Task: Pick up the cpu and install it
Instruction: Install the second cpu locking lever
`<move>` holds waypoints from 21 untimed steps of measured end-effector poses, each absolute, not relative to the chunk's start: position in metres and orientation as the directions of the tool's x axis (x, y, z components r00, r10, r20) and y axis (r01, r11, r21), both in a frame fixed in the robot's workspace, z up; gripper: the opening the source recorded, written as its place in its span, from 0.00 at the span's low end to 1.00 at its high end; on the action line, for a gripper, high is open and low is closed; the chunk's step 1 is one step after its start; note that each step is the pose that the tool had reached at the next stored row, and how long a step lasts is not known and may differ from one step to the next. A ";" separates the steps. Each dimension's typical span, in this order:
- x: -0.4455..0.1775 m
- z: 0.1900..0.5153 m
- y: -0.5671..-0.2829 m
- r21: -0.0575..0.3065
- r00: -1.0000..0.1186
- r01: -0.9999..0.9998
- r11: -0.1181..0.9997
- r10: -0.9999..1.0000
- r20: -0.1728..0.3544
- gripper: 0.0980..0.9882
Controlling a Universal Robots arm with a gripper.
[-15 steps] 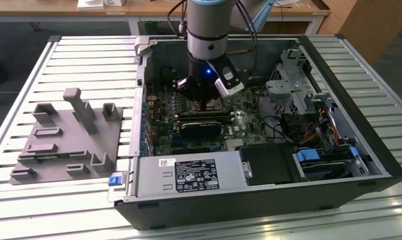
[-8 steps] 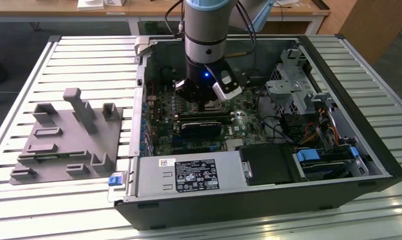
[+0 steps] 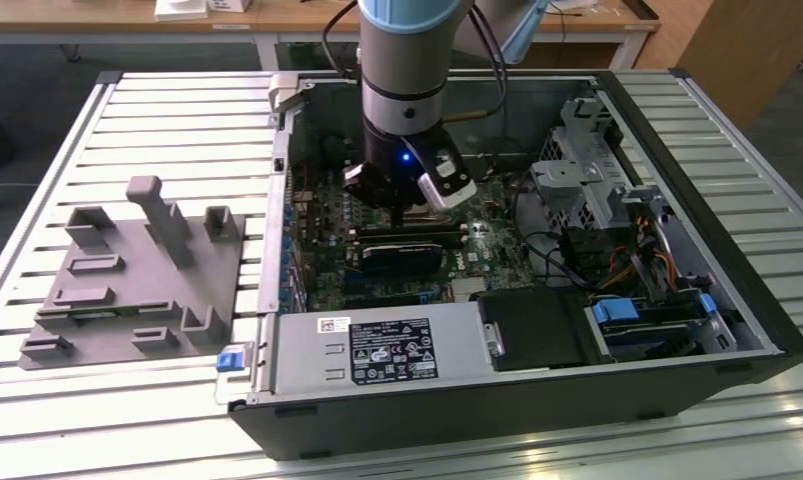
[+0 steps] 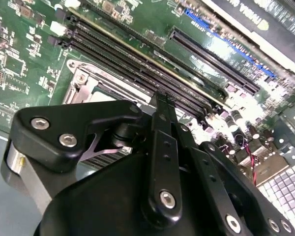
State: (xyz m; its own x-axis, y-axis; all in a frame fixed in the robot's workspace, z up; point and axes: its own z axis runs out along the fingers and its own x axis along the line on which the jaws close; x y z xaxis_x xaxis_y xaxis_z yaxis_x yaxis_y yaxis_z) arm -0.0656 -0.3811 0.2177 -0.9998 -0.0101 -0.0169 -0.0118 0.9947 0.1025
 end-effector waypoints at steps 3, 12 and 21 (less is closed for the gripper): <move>-0.066 0.215 -0.381 0.114 -1.000 -0.012 0.993 -0.010 -0.017 0.01; -0.068 0.207 -0.384 0.142 -1.000 -0.012 0.990 -0.010 -0.017 0.01; -0.073 0.205 -0.393 0.177 -1.000 -0.012 0.984 -0.009 -0.018 0.01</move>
State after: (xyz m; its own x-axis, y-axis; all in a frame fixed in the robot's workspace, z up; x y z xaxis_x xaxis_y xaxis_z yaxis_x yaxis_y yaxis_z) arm -0.0727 -0.3933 0.2054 -0.9998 -0.0091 -0.0179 -0.0121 0.9841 0.1770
